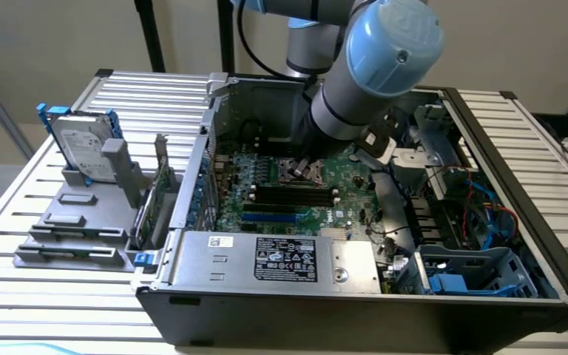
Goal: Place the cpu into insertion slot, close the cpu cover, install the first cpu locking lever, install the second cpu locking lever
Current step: 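Install the second cpu locking lever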
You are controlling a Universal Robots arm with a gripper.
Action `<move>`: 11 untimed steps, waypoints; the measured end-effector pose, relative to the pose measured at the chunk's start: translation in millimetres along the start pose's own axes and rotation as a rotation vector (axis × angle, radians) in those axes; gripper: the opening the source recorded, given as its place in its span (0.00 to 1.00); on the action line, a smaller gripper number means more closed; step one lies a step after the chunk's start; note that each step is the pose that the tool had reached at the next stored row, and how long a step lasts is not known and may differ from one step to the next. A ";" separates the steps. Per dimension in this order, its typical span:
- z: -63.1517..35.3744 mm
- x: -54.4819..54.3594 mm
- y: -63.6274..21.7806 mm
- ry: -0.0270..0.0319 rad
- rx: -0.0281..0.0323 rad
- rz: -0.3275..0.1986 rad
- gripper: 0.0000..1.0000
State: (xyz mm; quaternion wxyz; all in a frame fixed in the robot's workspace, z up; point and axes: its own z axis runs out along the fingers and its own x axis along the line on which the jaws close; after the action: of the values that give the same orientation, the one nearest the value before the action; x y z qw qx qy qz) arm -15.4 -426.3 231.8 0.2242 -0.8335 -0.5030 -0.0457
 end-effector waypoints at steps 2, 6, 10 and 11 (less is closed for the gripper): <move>-3.0 -2.6 0.8 -0.0008 0.0010 0.001 0.11; -5.0 -7.3 0.6 -0.0011 0.0011 0.002 0.11; -5.6 -12.3 -2.4 -0.0021 0.0002 0.002 0.11; -5.5 -13.9 -4.1 -0.0022 0.0001 0.002 0.11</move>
State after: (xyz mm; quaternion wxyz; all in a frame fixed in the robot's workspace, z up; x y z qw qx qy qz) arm -24.9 -438.3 233.9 0.2238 -0.8341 -0.5022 -0.0445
